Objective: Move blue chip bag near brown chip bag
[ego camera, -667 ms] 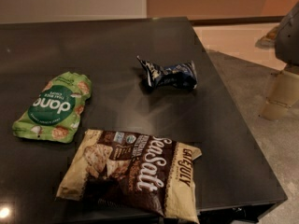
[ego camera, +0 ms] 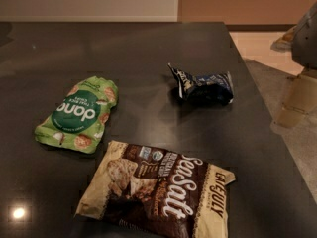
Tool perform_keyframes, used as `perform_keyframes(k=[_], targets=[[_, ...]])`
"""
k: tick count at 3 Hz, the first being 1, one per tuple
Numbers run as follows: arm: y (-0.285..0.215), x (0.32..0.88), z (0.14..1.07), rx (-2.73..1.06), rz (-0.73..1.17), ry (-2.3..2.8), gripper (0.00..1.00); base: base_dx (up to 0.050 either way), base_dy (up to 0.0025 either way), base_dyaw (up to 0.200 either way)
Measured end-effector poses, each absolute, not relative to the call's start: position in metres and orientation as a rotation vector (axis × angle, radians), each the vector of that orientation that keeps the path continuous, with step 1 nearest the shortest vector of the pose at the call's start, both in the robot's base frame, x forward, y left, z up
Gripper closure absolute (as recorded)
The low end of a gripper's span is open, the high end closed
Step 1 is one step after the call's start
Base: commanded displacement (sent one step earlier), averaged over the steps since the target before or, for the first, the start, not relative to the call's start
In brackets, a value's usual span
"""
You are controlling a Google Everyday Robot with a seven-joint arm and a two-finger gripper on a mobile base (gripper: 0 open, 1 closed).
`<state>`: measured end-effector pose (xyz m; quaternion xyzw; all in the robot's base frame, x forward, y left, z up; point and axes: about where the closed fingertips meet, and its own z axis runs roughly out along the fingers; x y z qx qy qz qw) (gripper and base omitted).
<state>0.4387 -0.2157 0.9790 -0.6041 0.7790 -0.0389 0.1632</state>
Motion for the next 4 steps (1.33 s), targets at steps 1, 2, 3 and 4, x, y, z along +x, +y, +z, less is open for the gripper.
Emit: perform_keyframes(k=[1,2,3,4], targets=[[-0.209,0.453,0.977,-1.763,-0.119,2.193,0.0,0.0,0.0,0.0],[-0.19,0.477,0.964,-1.798,-0.085,2.154,0.0,0.0,0.0,0.0],[-0.173,0.503,0.945,-1.812,-0.06,2.134,0.0,0.0,0.0,0.0],[-0.163,0.532,0.925,-1.78,-0.055,2.151,0.0,0.0,0.0,0.0]])
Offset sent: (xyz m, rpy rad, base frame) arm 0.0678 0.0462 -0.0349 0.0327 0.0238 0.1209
